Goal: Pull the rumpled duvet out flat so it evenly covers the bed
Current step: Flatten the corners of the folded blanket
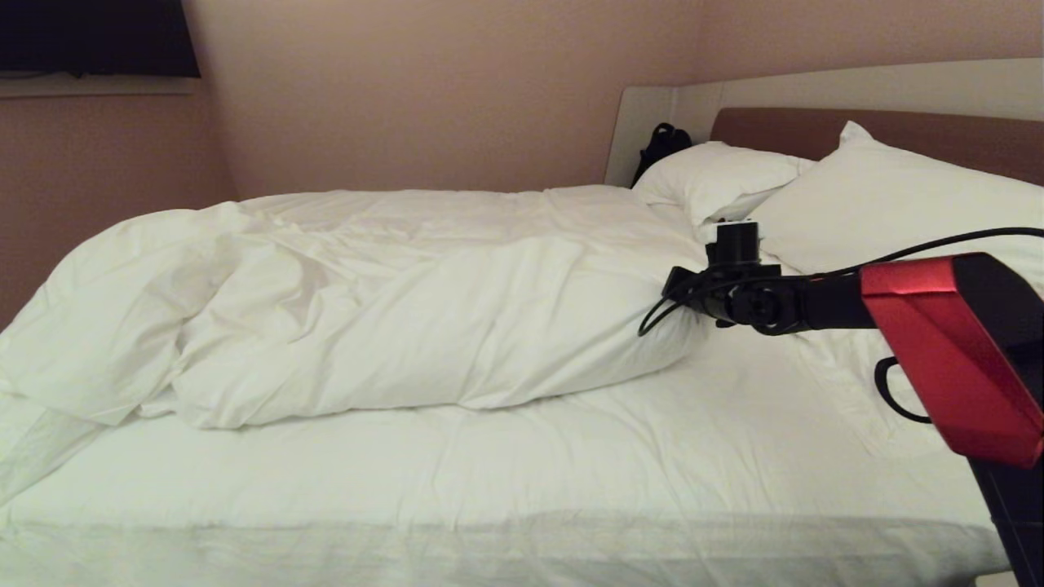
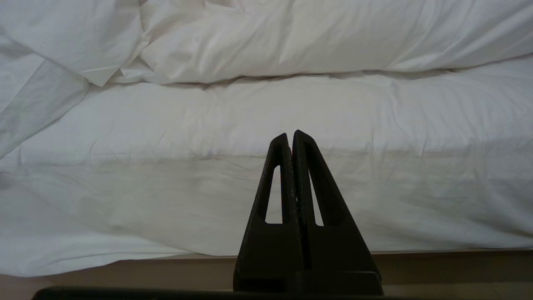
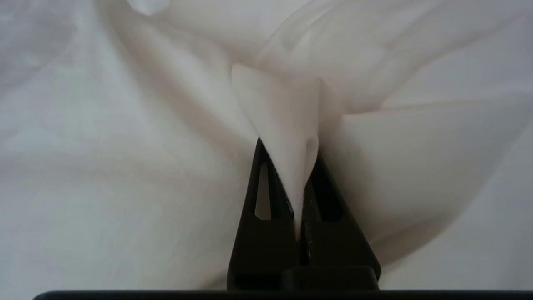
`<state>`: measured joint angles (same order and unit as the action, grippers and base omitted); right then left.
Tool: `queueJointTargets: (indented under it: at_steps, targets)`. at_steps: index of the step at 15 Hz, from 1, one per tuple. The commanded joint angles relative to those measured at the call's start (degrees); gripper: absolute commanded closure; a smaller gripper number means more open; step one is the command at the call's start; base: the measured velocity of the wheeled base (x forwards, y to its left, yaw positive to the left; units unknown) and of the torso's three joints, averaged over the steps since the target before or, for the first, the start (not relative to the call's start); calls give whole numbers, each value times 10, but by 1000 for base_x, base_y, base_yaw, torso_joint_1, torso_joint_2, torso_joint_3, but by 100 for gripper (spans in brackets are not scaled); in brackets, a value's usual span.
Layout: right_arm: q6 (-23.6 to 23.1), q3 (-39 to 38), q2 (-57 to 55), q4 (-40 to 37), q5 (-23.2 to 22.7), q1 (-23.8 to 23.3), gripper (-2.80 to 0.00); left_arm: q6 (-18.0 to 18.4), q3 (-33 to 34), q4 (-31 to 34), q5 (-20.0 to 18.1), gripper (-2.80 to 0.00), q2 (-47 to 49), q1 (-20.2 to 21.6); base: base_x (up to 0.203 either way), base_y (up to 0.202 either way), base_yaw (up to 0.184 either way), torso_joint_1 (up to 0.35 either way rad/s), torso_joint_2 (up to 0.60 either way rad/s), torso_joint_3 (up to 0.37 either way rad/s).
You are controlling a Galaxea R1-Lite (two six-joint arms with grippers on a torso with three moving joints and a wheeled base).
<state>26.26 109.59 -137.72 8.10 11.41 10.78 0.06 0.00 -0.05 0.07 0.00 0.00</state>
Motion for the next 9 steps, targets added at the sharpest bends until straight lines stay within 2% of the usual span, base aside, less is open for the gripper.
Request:
queueJointTargets:
  at_steps: [1, 3, 6, 9]
  targets:
    - [0, 1, 32, -39, 4, -20, 0, 0, 0, 0, 0, 0, 0, 0, 0, 0, 0, 0, 0, 0]
    - [-3, 2, 39, -61, 5, -36, 0, -1, 0, 0, 0, 0, 0, 0, 0, 0, 0, 0, 0, 0]
    - [-5, 0, 50, -144, 9, -75, 0, 0, 0, 0, 0, 0, 0, 0, 0, 0, 0, 0, 0, 0]
    - [-3, -40, 56, -187, 15, -84, 0, 0, 0, 0, 0, 0, 0, 0, 0, 0, 0, 0, 0, 0]
